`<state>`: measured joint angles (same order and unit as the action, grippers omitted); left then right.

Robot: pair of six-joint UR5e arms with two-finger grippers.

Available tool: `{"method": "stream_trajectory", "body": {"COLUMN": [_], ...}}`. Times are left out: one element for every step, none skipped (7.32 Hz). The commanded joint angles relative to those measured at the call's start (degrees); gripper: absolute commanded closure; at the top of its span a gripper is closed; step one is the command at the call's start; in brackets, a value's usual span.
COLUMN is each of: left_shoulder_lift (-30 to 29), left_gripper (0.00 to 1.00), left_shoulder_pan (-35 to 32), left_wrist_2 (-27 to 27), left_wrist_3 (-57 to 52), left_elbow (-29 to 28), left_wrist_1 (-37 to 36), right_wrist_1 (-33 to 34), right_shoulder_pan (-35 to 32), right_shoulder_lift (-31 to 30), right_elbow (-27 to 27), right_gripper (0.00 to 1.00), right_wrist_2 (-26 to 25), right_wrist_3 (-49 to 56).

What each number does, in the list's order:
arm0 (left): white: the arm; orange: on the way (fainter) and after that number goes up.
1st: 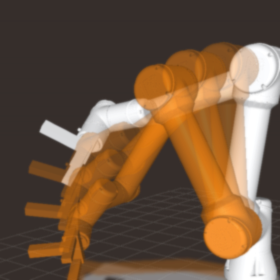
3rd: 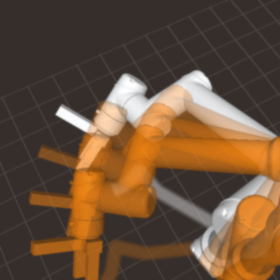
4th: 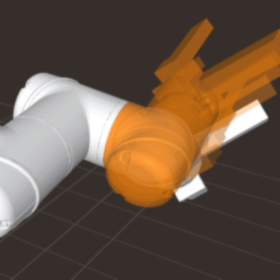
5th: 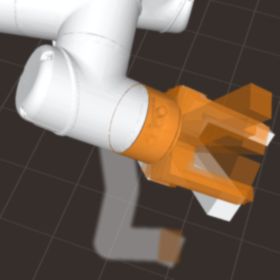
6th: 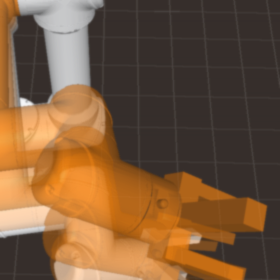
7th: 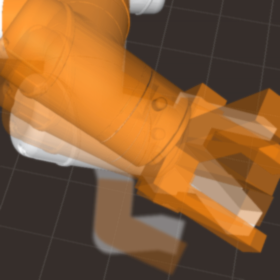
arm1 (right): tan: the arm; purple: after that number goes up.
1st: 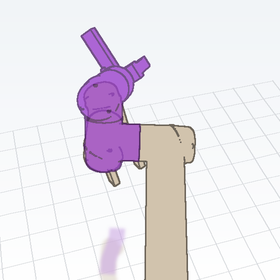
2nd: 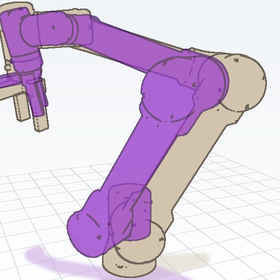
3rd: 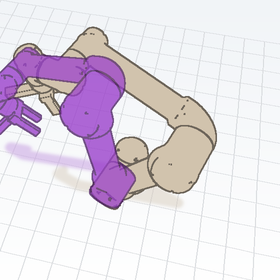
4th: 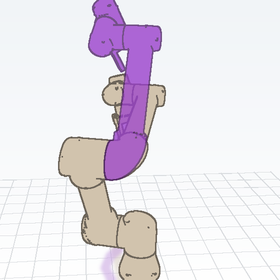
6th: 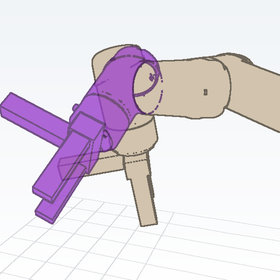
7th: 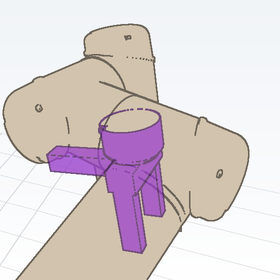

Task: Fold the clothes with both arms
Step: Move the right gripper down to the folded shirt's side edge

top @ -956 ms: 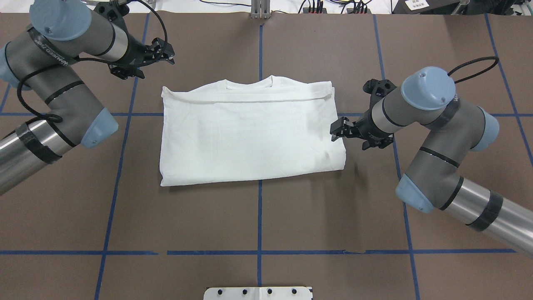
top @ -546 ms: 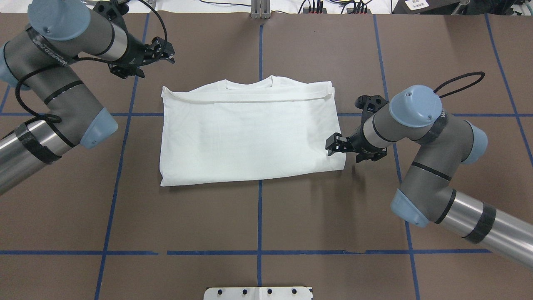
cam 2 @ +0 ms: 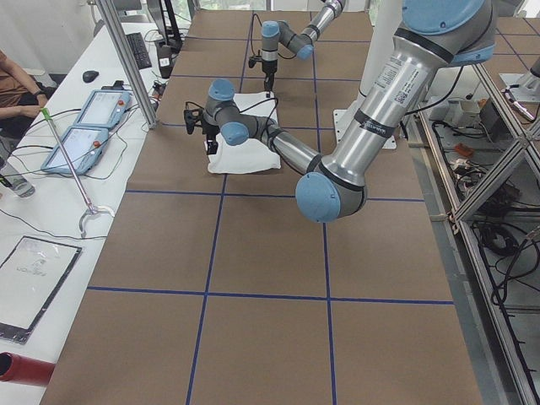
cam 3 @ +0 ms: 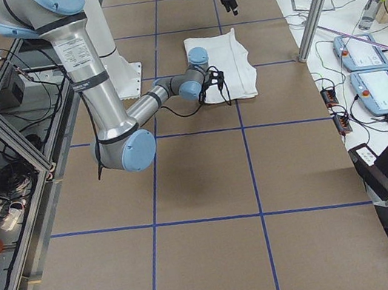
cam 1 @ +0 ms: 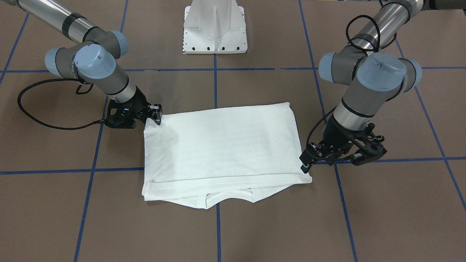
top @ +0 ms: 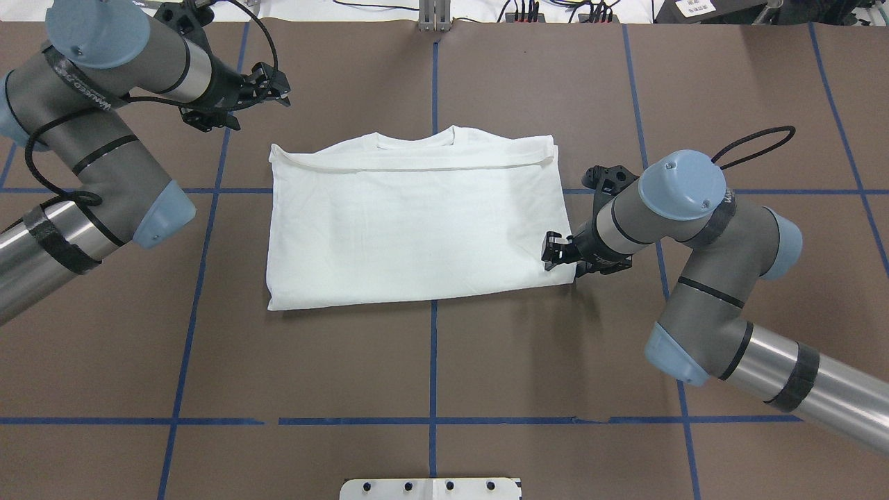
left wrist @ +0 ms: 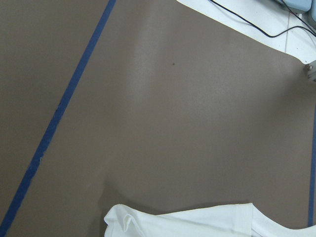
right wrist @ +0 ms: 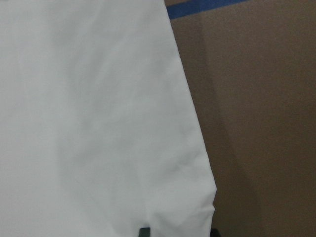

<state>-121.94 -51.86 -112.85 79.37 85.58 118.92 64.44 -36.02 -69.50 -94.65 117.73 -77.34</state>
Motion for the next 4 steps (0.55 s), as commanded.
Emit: {"method": "stream_trajectory", "body": {"left_shoulder_lift": [0.0,0.0,0.0,0.0], "left_gripper": [0.00,0.00,0.00,0.00], "left_shoulder_pan": [0.0,0.0,0.0,0.0], "left_wrist_2": [0.0,-0.1,-0.1,-0.1], "left_wrist_3": [-0.1,-0.1,0.0,0.1], "left_elbow": [-0.1,-0.1,-0.1,-0.1], "left_wrist_1": [0.0,0.0,0.0,0.0], "right_wrist_1": [0.0,0.1,-0.1,-0.1], "right_shoulder_pan": [-0.5,-1.7,-4.2,-5.8], "right_shoulder_lift": [-0.4,-0.5,-2.0,-5.3], "right_elbow": [-0.3,-1.1,-1.6,-4.6], "right_gripper": [1.00,1.00,1.00,1.00], "right_wrist_2": [0.5,0.7,3.1,4.9], "right_wrist_3": [0.1,0.3,1.1,1.9]}}
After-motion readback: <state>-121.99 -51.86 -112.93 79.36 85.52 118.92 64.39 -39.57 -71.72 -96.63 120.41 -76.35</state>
